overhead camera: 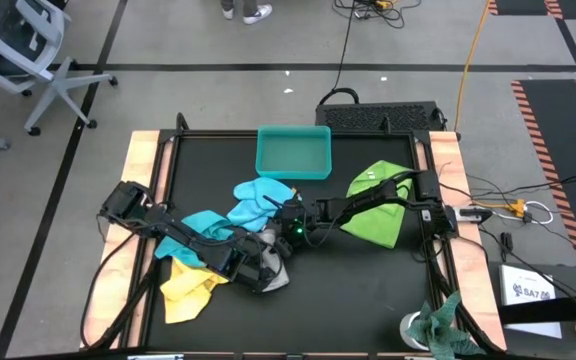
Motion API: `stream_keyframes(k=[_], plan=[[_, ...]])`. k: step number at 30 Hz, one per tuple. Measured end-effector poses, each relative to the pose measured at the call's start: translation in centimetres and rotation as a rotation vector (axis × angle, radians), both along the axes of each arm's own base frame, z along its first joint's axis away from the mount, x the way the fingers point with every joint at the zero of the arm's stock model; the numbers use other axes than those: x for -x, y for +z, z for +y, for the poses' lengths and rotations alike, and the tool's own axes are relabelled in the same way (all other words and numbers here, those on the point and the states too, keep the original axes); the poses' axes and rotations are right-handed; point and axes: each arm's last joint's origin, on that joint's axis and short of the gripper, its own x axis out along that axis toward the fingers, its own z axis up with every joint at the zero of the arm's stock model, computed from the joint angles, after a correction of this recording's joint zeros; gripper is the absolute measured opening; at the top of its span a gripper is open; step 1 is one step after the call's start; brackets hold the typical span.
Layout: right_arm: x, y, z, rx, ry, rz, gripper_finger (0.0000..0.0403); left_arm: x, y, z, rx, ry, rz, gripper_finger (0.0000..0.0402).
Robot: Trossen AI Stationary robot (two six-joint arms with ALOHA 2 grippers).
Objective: Fold microfiber towels
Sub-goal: Put the gray microfiber towel into the blue bin
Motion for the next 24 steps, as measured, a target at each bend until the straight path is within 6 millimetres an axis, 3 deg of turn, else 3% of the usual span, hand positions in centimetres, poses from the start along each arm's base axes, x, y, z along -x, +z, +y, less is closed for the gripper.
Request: stream_keyframes(k=[4,11,18,24], plan=[[-0.1,0.0,0.0,0.024,0.020,-0.023,0.0012,0.0,0.0,0.0,0.001,0.001,0.000,0.0000],[0.0,0.3,0.0,0.033,0.024,-0.031,0.0006,0.0,0.0,0.0,-0.008,-0.010,0.001,0.0000],[0.7,2.4,-0.1,0.106,0.029,-0.032,0.0005,0.8,0.5,-0.1,-0.042,-0.029,0.038,0.0000],[1.6,2.1,-0.3,0.169,0.036,0.070,0.0005,2.0,2.9,0.2,-0.093,-0.027,0.067,0.0000]])
